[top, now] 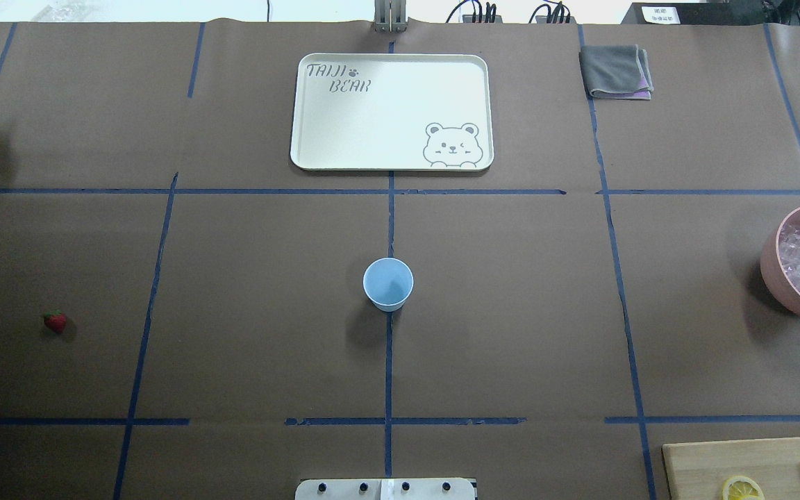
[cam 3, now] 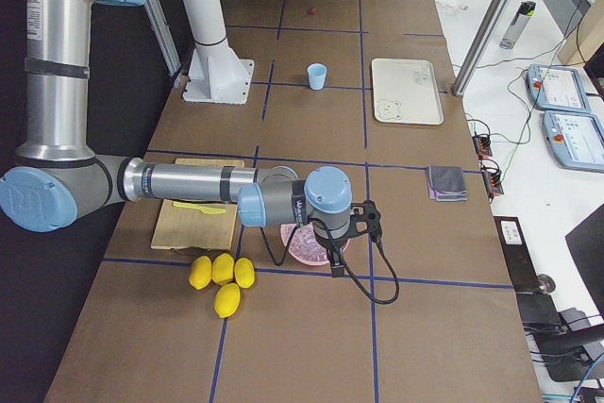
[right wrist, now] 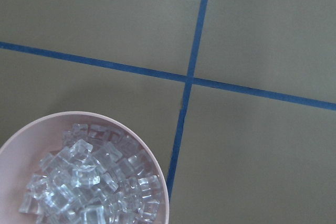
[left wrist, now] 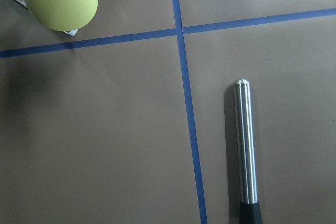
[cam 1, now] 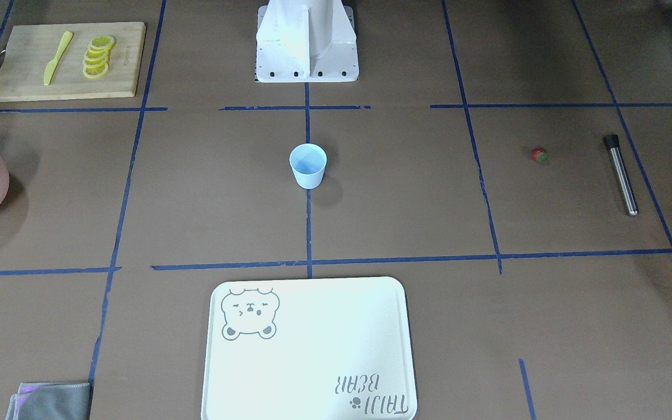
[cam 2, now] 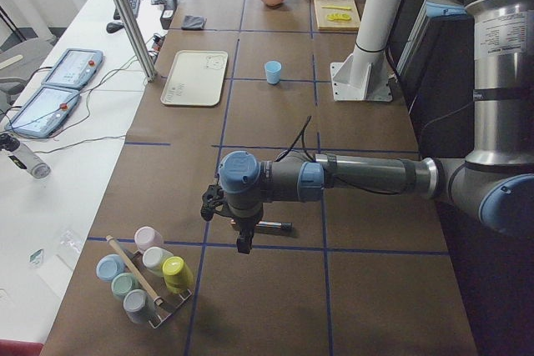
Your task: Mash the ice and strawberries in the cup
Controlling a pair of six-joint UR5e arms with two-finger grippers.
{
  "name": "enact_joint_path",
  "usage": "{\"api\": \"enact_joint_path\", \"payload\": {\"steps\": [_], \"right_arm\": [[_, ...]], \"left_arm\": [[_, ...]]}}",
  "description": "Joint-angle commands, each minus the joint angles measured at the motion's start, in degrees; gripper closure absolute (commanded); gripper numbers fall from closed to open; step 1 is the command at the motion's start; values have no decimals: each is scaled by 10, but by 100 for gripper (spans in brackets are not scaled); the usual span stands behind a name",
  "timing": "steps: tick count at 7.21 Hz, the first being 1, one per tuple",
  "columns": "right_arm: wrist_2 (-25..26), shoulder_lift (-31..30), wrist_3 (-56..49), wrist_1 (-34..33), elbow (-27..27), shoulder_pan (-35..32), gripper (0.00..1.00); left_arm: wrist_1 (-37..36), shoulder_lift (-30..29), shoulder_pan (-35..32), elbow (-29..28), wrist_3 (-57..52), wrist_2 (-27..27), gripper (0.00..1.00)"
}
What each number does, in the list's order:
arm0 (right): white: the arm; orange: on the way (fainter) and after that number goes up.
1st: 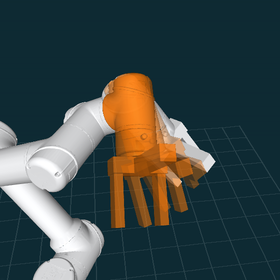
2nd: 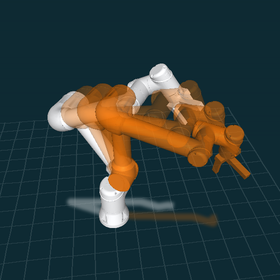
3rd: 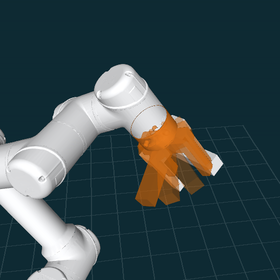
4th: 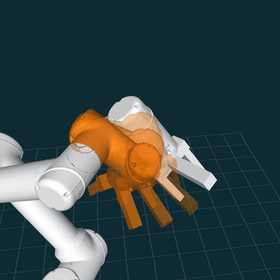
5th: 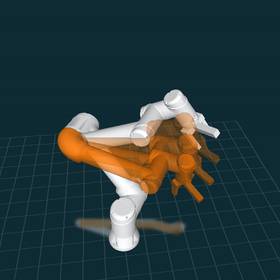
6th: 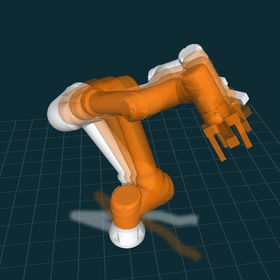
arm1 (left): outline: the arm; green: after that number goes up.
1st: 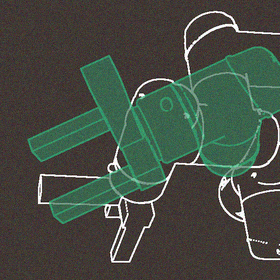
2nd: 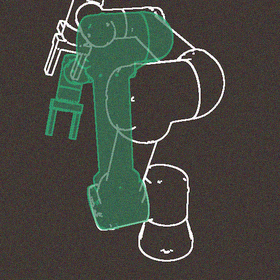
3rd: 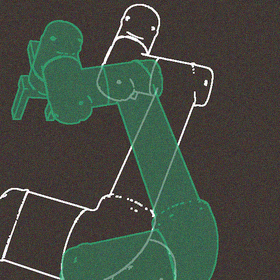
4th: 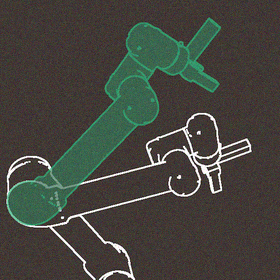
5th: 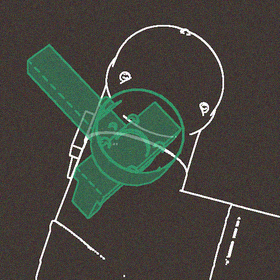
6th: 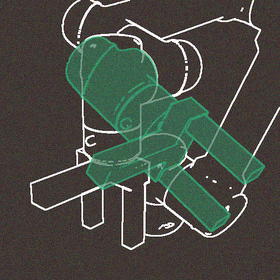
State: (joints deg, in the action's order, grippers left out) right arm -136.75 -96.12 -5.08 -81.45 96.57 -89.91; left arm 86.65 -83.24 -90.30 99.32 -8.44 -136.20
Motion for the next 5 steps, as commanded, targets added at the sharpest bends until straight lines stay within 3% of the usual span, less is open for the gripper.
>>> {"api": "enact_joint_path", "payload": {"steps": [1, 3, 5], "right_arm": [[-5, 15, 56, 21, 3, 54, 1], [9, 7, 189, 105, -5, 107, 1], [25, 4, 263, 118, -5, 125, 3]], "left_arm": [[2, 0, 1, 0, 1, -1, 0], [2, 0, 1, 1, 0, -2, 0], [2, 0, 1, 1, 0, -2, 0]]}}
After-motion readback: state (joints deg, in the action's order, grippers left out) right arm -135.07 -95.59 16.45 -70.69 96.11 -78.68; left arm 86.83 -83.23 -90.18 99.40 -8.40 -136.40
